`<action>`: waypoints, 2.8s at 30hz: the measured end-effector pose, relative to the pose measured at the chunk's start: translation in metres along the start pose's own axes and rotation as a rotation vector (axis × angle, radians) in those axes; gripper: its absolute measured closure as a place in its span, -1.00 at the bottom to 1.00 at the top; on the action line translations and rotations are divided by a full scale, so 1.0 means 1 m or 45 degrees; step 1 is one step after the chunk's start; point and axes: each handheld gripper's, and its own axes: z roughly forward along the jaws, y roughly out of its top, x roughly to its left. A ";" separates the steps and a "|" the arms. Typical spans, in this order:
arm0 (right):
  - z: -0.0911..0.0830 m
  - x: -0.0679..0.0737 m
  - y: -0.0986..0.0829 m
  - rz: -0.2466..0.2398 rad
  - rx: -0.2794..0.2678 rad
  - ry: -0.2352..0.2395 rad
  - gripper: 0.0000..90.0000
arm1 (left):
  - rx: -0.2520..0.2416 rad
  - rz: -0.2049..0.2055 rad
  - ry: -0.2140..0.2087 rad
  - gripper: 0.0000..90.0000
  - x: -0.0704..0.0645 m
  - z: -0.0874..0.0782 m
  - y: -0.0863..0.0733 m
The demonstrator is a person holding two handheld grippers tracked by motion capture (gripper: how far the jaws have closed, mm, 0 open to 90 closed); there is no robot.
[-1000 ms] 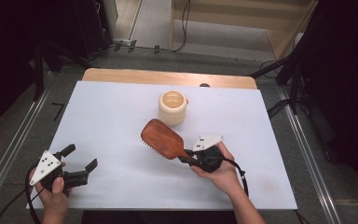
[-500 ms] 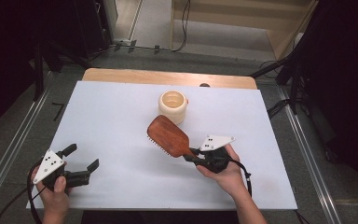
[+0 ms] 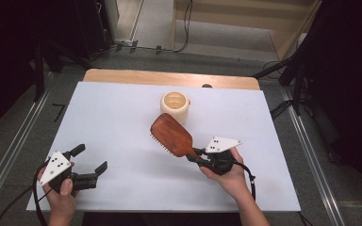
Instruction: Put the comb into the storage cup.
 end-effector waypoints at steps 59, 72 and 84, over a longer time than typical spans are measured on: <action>0.009 0.018 -0.008 0.023 -0.228 -0.004 0.55 | 0.007 -0.107 -0.336 -1.00 -0.100 0.105 0.085; 0.010 0.027 -0.005 0.004 -0.268 0.014 0.55 | 0.044 -0.176 -0.316 -1.00 -0.106 0.122 0.088; 0.013 0.038 -0.002 0.015 -0.295 -0.021 0.55 | 0.019 -0.252 -0.300 -0.85 -0.113 0.126 0.090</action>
